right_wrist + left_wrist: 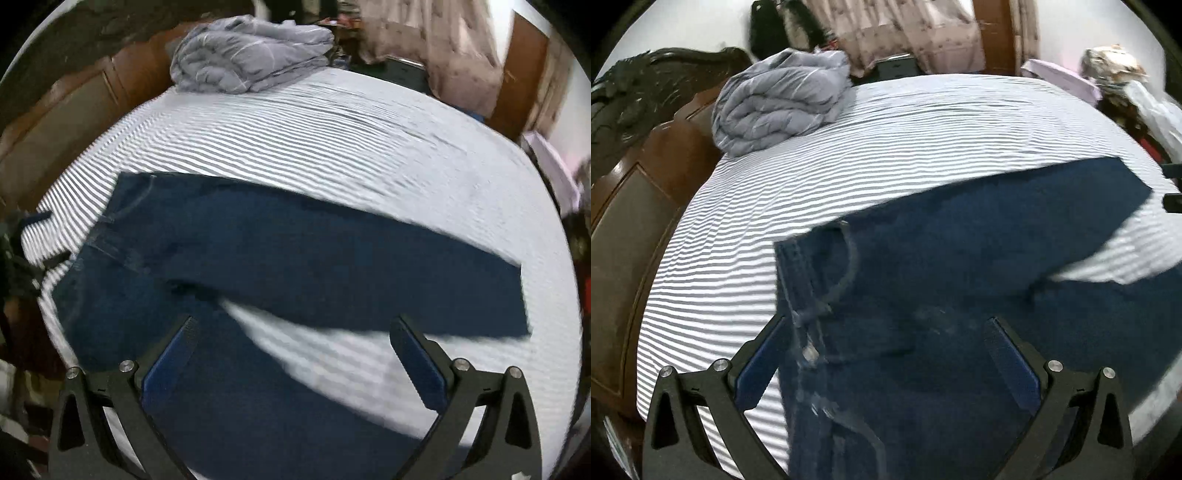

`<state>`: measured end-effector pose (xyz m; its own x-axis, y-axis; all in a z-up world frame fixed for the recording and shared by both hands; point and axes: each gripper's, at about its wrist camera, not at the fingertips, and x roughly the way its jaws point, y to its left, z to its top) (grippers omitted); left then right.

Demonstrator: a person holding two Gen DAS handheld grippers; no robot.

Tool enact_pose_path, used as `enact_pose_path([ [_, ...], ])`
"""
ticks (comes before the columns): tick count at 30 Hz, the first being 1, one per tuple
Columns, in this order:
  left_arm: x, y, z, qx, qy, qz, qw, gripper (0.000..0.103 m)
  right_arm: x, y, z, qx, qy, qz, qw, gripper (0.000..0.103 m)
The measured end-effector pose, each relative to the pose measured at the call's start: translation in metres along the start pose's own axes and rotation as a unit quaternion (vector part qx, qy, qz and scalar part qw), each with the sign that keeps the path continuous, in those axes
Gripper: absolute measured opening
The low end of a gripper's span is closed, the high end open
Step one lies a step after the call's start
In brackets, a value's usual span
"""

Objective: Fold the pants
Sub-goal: 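Grasp the jeans' outer leg edge with both grippers, spaced along the leg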

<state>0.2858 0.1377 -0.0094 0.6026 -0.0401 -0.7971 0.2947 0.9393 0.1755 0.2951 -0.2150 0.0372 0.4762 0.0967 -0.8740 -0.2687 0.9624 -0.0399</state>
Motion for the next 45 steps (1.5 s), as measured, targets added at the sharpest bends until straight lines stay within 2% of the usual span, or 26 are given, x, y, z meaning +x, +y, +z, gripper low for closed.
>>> enact_pose_path([
  [3,0.031,0.01,0.016,0.003,0.011,0.024,0.9997,0.1,0.026,-0.009,0.025,-0.007,0.01,0.014,1.0,0.103],
  [7,0.075,0.02,0.035,0.023,0.027,0.023,0.9991,0.092,0.065,-0.016,0.055,-0.038,0.027,0.034,0.998,0.103],
  [10,0.111,0.034,0.047,0.038,0.034,0.041,0.9979,0.089,0.093,-0.021,0.073,-0.052,0.048,0.048,0.996,0.103],
  [14,0.148,0.067,0.064,0.022,0.047,0.029,0.9982,0.089,0.124,-0.029,0.086,-0.05,0.072,0.058,0.994,0.103],
  [17,0.177,0.085,0.075,0.033,0.077,0.017,0.9963,0.089,0.143,-0.028,0.091,-0.044,0.094,0.078,0.992,0.103],
  [19,0.192,0.091,0.08,0.046,0.088,0.026,0.9948,0.089,0.15,-0.028,0.094,-0.048,0.103,0.085,0.99,0.103],
  [22,0.213,0.094,0.087,0.079,0.103,0.01,0.9915,0.089,0.159,-0.03,0.101,-0.056,0.114,0.081,0.989,0.103],
  [27,0.241,0.088,0.098,0.132,0.126,-0.037,0.9824,0.089,0.169,-0.033,0.113,-0.064,0.122,0.088,0.987,0.103],
  [30,0.258,0.091,0.1,0.132,0.145,-0.067,0.9782,0.09,0.178,-0.035,0.123,-0.072,0.133,0.089,0.985,0.103],
  [34,0.271,0.101,0.097,0.105,0.157,-0.115,0.9753,0.087,0.197,-0.037,0.136,-0.079,0.162,0.094,0.979,0.103],
  [36,0.272,0.105,0.095,0.099,0.156,-0.141,0.9726,0.073,0.205,-0.038,0.139,-0.081,0.166,0.102,0.977,0.103],
  [39,0.268,0.104,0.093,0.116,0.149,-0.164,0.9681,0.058,0.223,-0.036,0.146,-0.082,0.184,0.11,0.973,0.103],
  [43,0.264,0.104,0.095,0.138,0.145,-0.174,0.9641,0.049,0.24,-0.025,0.159,-0.109,0.192,0.117,0.968,0.103],
  [45,0.263,0.104,0.095,0.139,0.148,-0.178,0.9628,0.047,0.246,-0.021,0.164,-0.119,0.199,0.125,0.965,0.103],
])
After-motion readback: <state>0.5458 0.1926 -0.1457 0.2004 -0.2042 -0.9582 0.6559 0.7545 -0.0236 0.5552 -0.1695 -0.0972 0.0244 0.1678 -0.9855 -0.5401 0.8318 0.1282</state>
